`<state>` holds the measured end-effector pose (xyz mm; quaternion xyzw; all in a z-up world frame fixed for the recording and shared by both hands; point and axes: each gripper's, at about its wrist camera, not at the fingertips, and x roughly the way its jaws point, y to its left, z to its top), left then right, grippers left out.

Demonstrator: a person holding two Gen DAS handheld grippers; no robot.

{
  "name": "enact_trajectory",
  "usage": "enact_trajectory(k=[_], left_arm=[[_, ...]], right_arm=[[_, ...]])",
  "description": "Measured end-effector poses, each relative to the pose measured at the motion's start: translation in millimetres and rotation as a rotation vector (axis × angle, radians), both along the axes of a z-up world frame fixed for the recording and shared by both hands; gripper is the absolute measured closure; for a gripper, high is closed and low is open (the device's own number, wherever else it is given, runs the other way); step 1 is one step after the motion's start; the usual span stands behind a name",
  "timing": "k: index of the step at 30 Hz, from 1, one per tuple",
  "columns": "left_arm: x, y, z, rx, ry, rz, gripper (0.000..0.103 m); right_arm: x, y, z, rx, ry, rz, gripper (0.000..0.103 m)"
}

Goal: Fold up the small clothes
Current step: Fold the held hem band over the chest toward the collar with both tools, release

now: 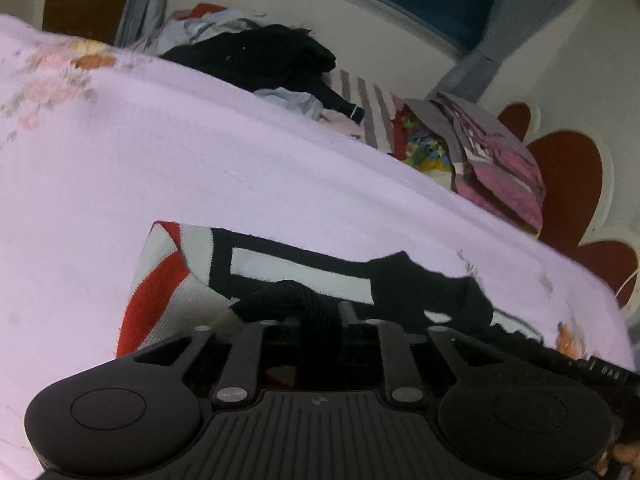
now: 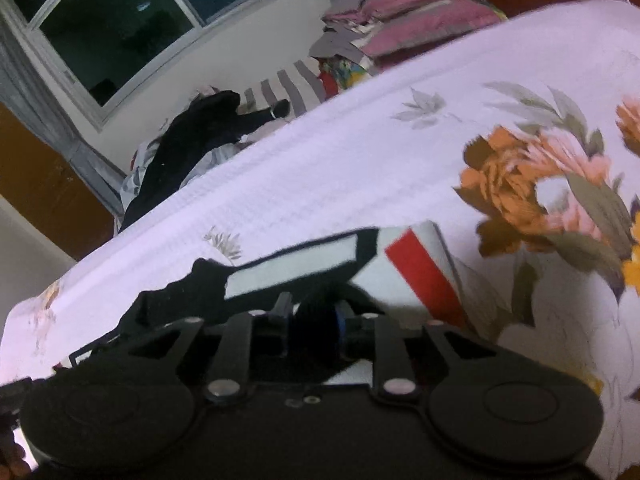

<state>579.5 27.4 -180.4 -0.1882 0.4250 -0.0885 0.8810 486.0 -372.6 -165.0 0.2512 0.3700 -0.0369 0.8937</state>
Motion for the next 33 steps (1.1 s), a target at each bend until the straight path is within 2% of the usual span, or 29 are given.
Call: enact_trajectory(k=[1, 2, 3, 5, 8, 12, 14, 15, 17, 20, 26, 27, 28, 29, 30, 33], left_arm=[[-0.6, 1.6, 1.0, -0.004, -0.008, 0.002, 0.072], [-2.2, 2.1, 3.1, 0.008, -0.023, 0.001, 0.059], [-4.6, 2.9, 5.7, 0.031, -0.043, 0.009, 0.038], [-11.5, 6.8, 13.4, 0.065, -0.1, 0.029, 0.025], [-16.0, 13.8, 18.3, 0.093, -0.118, 0.012, 0.025], [-16.6, 8.1, 8.3, 0.156, -0.087, -0.05, 0.025], [-18.4, 5.5, 1.7, 0.169, -0.069, -0.064, 0.025], [-18.4, 3.5, -0.5, 0.186, -0.059, -0.065, 0.033], [-19.0, 3.6, -5.1, 0.216, -0.043, -0.061, 0.042], [-22.5, 7.8, -8.6, 0.238, -0.049, -0.038, 0.06], [-41.0, 8.2, -12.9, 0.261, -0.072, -0.079, 0.083], [-43.9, 9.0, -13.3, 0.267, -0.075, -0.078, 0.087], [-45.6, 9.5, -13.5, 0.267, -0.077, -0.074, 0.089], [-47.0, 10.9, -13.6, 0.261, -0.076, -0.071, 0.09], [-48.7, 11.3, -13.6, 0.261, -0.076, -0.073, 0.091], [-54.2, 11.5, -15.2, 0.266, -0.081, -0.076, 0.091]], right_arm=[[-1.0, -0.8, 3.4, -0.009, -0.026, -0.006, 0.069], [-2.7, -2.0, 8.2, -0.026, -0.054, -0.018, 0.052], [-3.5, -3.8, 12.3, -0.049, -0.08, -0.029, 0.042], [-6.2, -4.2, 19.3, -0.101, -0.105, -0.024, 0.042], [-7.3, -5.6, 20.4, -0.125, -0.102, 0.004, 0.043], [-0.4, -4.4, 11.0, -0.126, -0.063, 0.031, 0.043], [-2.7, -4.0, 9.9, -0.106, -0.077, 0.021, 0.043], [-4.6, -5.5, 11.2, -0.102, -0.099, 0.003, 0.043], [-6.2, -8.6, 12.0, -0.108, -0.135, -0.029, 0.043], [-6.1, -7.4, 11.1, -0.122, -0.138, -0.013, 0.043], [1.5, -6.1, -2.1, -0.095, -0.073, 0.035, 0.042], [4.4, -3.5, -5.6, -0.118, -0.048, 0.047, 0.055], [6.7, -0.5, -8.7, -0.142, -0.033, 0.064, 0.062], [8.2, 2.3, -11.4, -0.17, -0.021, 0.072, 0.079], [8.7, 4.1, -12.6, -0.193, -0.015, 0.068, 0.089], [9.4, 8.1, -11.3, -0.232, -0.018, 0.095, 0.097]])
